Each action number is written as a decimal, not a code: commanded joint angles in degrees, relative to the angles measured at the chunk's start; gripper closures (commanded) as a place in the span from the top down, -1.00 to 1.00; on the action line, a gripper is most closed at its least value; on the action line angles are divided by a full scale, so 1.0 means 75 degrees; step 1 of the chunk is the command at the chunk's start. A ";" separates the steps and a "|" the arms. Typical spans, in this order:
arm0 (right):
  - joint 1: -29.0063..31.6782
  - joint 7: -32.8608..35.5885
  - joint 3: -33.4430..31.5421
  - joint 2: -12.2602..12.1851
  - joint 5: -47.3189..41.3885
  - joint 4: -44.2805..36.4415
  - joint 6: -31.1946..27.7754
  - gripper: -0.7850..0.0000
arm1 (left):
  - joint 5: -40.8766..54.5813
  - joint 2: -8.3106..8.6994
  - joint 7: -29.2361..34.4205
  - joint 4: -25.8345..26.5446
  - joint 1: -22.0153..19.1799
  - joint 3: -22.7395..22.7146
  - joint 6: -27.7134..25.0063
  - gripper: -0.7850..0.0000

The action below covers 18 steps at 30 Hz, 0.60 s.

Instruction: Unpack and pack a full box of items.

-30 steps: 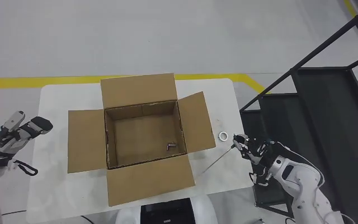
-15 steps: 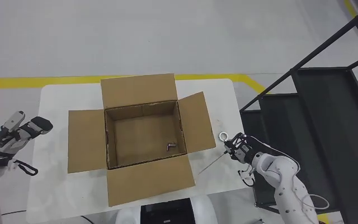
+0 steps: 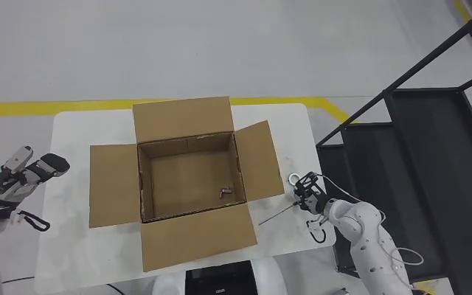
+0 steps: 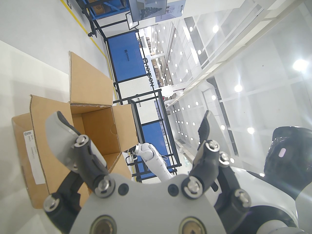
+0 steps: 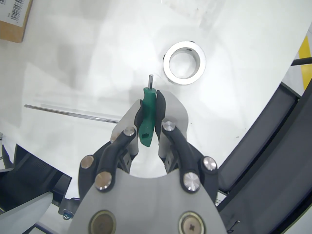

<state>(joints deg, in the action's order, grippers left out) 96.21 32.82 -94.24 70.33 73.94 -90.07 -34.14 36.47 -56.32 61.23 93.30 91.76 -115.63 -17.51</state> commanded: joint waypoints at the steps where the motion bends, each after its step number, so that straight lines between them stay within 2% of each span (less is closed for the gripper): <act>1: 0.0022 0.0117 0.0017 -0.0019 0.0009 -0.0080 -0.0019 1.00 | 0.0000 0.0000 0.0000 0.0000 0.0000 0.0000 0.0000 1.00; 9: 0.0045 0.0339 0.0082 -0.0071 -0.0210 -0.0317 0.0085 1.00 | 0.0000 0.0000 0.0000 0.0000 0.0000 0.0000 0.0000 1.00; 14: 0.0662 -0.0602 -0.0319 -0.0136 -0.0338 -0.1210 -0.0147 1.00 | 0.0000 0.0000 0.0000 0.0000 0.0000 0.0000 0.0000 1.00; 18: 0.1454 -0.1471 -0.0743 -0.0153 -0.0118 -0.2248 0.0306 1.00 | 0.0000 0.0000 0.0000 0.0000 0.0000 0.0000 0.0000 1.00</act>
<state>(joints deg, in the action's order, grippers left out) 105.49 23.68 -98.99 69.19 72.63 -104.73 -32.96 36.47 -56.32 61.23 93.30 91.76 -115.63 -17.51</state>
